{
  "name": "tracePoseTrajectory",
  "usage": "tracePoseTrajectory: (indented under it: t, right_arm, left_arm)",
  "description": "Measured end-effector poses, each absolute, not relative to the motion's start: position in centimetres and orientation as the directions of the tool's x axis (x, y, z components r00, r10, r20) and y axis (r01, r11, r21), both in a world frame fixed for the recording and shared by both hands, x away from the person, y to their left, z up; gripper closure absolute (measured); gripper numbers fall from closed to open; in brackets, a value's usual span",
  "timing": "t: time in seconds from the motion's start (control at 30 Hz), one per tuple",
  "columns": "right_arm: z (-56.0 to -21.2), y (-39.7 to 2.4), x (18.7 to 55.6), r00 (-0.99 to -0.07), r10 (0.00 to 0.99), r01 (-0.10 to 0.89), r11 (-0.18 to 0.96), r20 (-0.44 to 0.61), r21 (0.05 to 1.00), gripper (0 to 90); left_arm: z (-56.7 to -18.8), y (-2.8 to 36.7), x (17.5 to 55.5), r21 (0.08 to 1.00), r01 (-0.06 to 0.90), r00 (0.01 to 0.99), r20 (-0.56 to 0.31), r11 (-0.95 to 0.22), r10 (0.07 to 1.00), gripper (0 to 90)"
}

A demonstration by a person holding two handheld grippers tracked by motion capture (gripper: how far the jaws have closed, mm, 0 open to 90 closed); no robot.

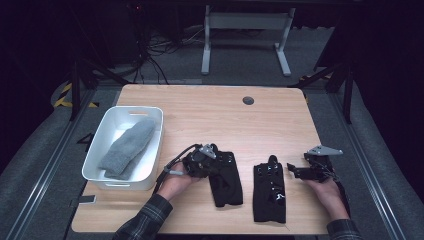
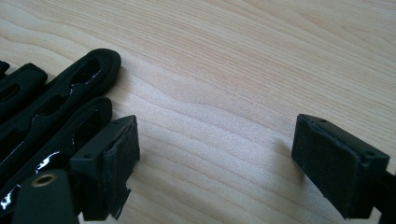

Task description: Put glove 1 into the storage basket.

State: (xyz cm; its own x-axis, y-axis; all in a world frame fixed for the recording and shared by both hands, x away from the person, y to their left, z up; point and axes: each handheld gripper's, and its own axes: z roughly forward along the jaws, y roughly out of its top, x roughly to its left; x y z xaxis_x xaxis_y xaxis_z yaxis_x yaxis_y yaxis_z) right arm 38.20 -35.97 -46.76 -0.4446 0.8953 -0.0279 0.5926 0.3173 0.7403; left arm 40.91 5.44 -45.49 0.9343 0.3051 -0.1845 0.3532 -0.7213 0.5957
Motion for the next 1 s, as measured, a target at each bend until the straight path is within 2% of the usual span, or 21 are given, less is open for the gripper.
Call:
tracePoseTrajectory:
  t: [0.2,0.27,0.37,0.5,0.67,0.73,0.83,1.0]
  right_arm:
    - [-46.8,-36.0,38.2,-0.444,0.895,0.593,0.317,-0.028,0.740,16.0]
    - [-46.8,-36.0,38.2,-0.445,0.895,0.592,0.318,-0.028,0.740,16.0]
    - [-46.8,-36.0,38.2,-0.444,0.895,0.593,0.317,-0.028,0.740,16.0]
    - [-46.8,-36.0,38.2,-0.445,0.895,0.593,0.317,-0.028,0.740,16.0]
    - [-46.8,-36.0,38.2,-0.445,0.895,0.592,0.318,-0.028,0.741,16.2]
    - [-46.8,-36.0,38.2,-0.445,0.895,0.592,0.318,-0.028,0.741,16.2]
    - [-46.8,-36.0,38.2,-0.445,0.895,0.592,0.318,-0.028,0.741,16.2]
    - [-46.8,-36.0,38.2,-0.446,0.895,0.592,0.318,-0.028,0.741,16.3]
  left_arm:
    - [-45.5,5.9,39.4,0.584,0.304,0.953,-0.200,-0.752,0.229,90.0]
    - [-45.4,5.9,39.1,0.583,0.306,0.952,-0.198,-0.753,0.234,90.0]
    - [-45.0,6.0,38.4,0.606,0.322,0.946,-0.170,-0.727,0.278,88.6]
    - [-44.4,6.6,37.4,0.625,0.365,0.921,-0.133,-0.690,0.366,80.2]
    - [-44.8,7.5,36.6,0.643,0.441,0.868,-0.129,-0.626,0.479,62.5]
    - [-45.0,7.7,36.5,0.642,0.465,0.853,-0.141,-0.609,0.503,59.3]
    - [-45.4,7.5,36.5,0.639,0.477,0.845,-0.143,-0.604,0.516,55.9]
    - [-45.9,7.0,36.6,0.633,0.485,0.839,-0.142,-0.604,0.526,56.1]
